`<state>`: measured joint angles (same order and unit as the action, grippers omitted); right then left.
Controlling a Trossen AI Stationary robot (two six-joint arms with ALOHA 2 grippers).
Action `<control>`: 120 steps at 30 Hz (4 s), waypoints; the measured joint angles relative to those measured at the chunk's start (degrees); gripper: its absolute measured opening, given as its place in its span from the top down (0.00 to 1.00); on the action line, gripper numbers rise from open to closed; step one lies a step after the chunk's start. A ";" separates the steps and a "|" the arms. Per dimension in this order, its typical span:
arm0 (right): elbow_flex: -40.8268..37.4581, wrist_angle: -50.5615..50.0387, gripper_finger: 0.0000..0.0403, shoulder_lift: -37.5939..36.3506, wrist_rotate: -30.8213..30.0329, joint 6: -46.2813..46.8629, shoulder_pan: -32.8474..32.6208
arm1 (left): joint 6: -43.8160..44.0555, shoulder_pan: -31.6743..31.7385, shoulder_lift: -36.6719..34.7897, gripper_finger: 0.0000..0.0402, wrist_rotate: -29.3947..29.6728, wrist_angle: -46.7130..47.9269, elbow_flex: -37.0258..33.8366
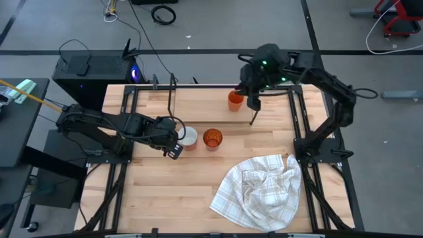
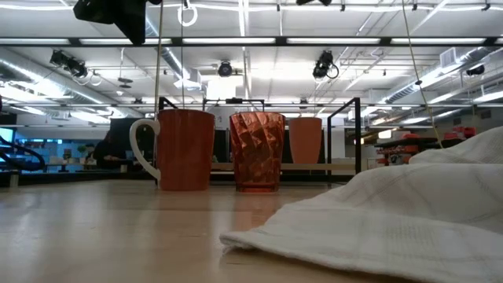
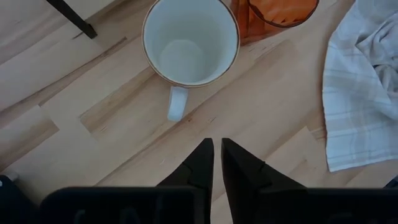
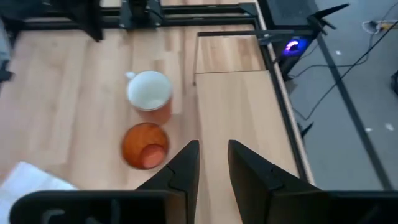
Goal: Stack small to large cups/mugs on shelf
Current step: Put the orange cup on the shelf
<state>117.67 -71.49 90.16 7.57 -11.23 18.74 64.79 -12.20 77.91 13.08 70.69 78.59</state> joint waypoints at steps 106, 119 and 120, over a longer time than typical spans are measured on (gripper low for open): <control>-29.77 -7.88 0.78 -25.28 -6.91 17.09 -2.05 | -71.47 24.63 51.23 0.99 -20.72 1.95 39.85; -29.77 -7.75 0.78 -25.26 -6.91 17.08 -2.05 | -71.41 24.67 51.10 0.97 -20.67 4.85 42.36; -29.77 -7.75 0.78 -25.26 -6.91 17.08 -2.05 | -71.43 24.61 51.10 0.97 -20.88 5.93 43.37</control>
<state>87.90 -79.24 64.90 0.67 5.85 16.69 -6.63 12.41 129.01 -7.80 76.61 121.96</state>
